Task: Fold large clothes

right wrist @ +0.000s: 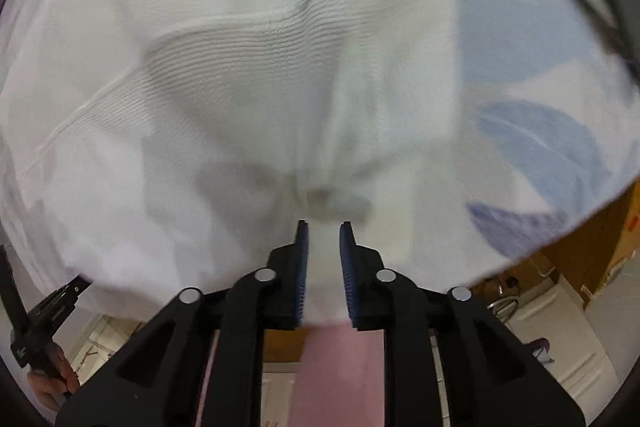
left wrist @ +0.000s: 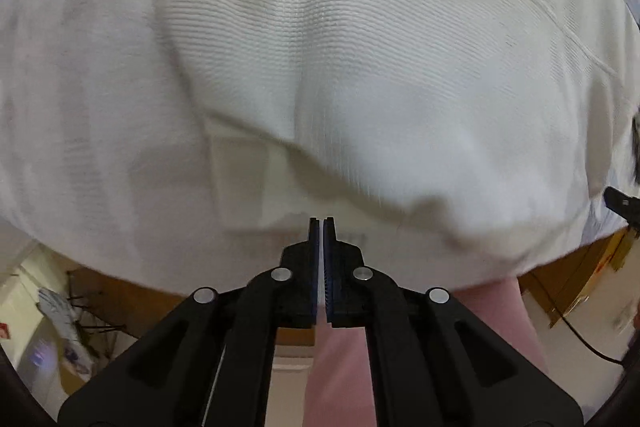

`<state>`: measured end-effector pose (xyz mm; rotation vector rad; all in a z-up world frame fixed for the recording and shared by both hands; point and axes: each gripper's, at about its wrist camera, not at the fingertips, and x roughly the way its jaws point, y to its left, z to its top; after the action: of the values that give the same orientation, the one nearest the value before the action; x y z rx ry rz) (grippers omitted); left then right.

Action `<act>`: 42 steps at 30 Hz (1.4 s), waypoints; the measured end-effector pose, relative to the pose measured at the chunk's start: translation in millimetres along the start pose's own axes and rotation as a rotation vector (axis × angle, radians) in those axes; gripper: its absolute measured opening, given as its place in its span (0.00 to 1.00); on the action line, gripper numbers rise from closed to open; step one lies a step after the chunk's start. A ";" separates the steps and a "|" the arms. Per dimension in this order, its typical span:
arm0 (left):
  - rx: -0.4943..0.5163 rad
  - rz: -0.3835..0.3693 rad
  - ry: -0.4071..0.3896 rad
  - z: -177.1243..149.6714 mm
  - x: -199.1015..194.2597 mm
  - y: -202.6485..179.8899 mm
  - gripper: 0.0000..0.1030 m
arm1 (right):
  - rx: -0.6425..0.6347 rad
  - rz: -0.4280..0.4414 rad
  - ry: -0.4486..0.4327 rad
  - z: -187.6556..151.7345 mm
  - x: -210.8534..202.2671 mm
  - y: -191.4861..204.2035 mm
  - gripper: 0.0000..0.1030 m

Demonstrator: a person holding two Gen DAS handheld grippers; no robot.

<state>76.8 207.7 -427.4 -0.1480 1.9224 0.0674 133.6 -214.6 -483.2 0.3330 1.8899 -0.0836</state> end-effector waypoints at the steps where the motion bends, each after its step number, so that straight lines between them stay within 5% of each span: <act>1: 0.000 -0.012 -0.003 -4.9 -9.4 0.9 0.03 | 0.025 0.023 0.000 -6.0 -11.4 -8.3 0.28; 4: 0.020 -0.002 -0.042 -10.0 -35.9 -11.5 0.21 | 0.052 0.035 -0.032 -23.4 -41.3 -26.2 0.54; 7: 0.054 -0.015 -0.107 -30.1 -69.6 -32.6 0.37 | 0.034 0.084 -0.091 -43.9 -68.3 -32.0 0.68; 10: 0.069 -0.024 -0.152 -30.0 -93.8 -72.8 0.41 | -0.024 0.191 -0.151 -59.1 -82.2 -21.0 0.81; 13: 0.123 -0.014 -0.209 -35.7 -101.4 -117.0 0.45 | -0.066 0.192 -0.216 -78.0 -104.4 -17.9 0.87; 16: 0.153 0.001 -0.256 -39.9 -125.2 -133.9 0.49 | -0.063 0.201 -0.262 -86.1 -124.4 -28.4 0.88; 20: 0.204 0.013 -0.305 -38.3 -137.8 -154.0 0.53 | -0.093 0.385 -0.367 -80.1 -148.5 -48.8 0.89; 25: 0.229 0.051 -0.342 -20.7 -141.0 -181.3 0.54 | -0.152 0.384 -0.459 -60.2 -163.9 -66.9 0.89; 31: 0.182 0.069 -0.387 8.6 -147.3 -199.4 0.61 | -0.242 0.439 -0.521 -3.3 -171.2 -75.2 0.89; 38: 0.114 0.134 -0.430 40.5 -151.6 -203.7 0.74 | -0.325 0.413 -0.544 77.1 -162.9 -70.3 0.89; 42: 0.045 0.111 -0.441 63.3 -153.1 -192.3 0.75 | -0.325 0.408 -0.524 120.6 -140.2 -68.0 0.89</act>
<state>214.3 35.7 -301.4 0.0061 1.4891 0.1202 267.9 -332.6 -400.5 0.4183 1.2624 0.3747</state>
